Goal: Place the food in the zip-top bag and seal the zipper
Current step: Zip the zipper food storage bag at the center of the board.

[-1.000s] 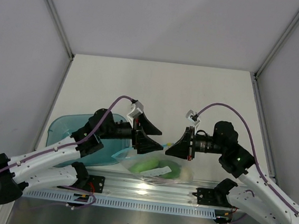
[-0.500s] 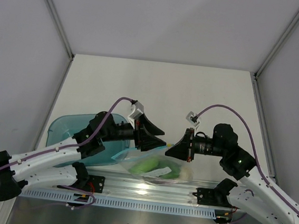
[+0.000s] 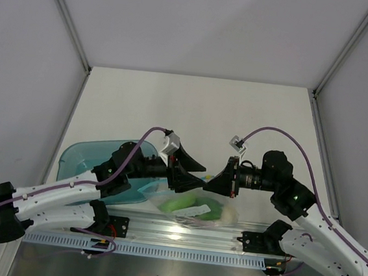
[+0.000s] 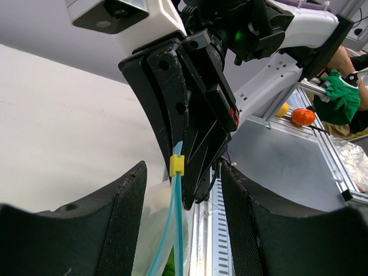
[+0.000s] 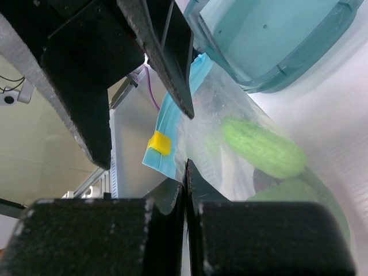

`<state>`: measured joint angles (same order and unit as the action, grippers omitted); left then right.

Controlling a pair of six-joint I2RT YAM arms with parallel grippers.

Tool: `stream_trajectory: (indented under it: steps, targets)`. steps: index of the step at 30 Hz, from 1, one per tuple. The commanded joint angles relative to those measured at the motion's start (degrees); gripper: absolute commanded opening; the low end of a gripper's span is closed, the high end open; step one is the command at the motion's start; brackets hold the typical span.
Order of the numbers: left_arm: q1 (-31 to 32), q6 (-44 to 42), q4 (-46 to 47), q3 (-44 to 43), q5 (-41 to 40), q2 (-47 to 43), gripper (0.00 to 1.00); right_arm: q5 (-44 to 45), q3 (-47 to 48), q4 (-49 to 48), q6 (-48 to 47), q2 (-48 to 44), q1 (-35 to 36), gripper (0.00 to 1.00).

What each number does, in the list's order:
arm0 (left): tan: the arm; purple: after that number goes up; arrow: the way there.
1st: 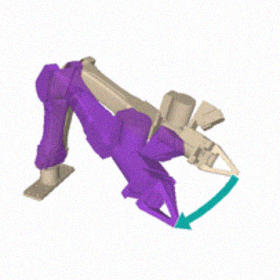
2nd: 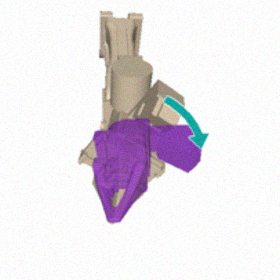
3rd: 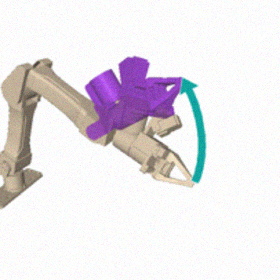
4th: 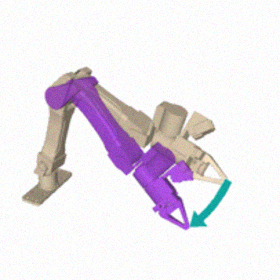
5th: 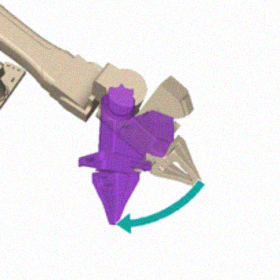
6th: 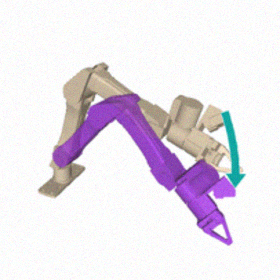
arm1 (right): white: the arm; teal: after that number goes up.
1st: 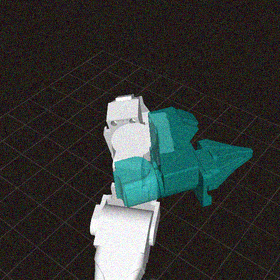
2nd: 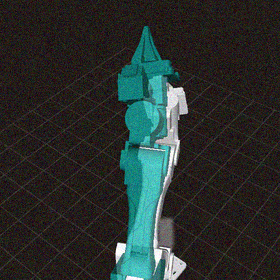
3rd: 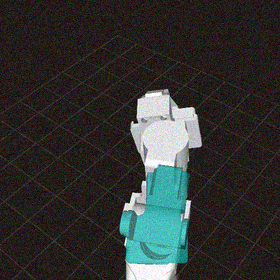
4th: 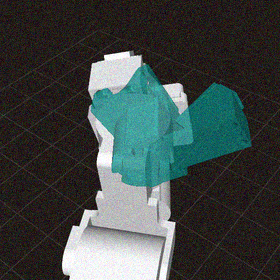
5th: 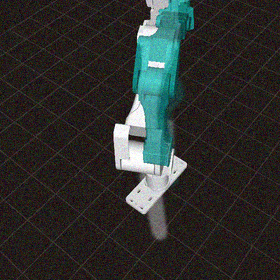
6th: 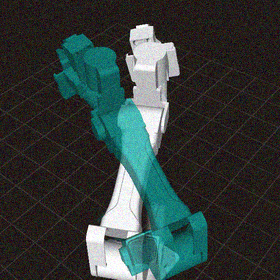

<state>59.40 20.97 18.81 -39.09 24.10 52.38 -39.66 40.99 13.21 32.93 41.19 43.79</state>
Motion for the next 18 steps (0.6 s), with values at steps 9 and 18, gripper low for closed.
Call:
stream_trajectory:
  steps: [9, 18]
  targets:
    - [1.2, -2.1, 4.0, -0.2, -0.7, 2.8, 0.48, -0.6, 3.0, -1.4, 1.8, 0.4, 0.2, 0.00]
    - [1.2, -1.7, 4.0, -0.1, -1.8, 2.2, 0.31, -1.2, 2.8, -1.2, 1.7, 0.8, 0.4, 0.00]
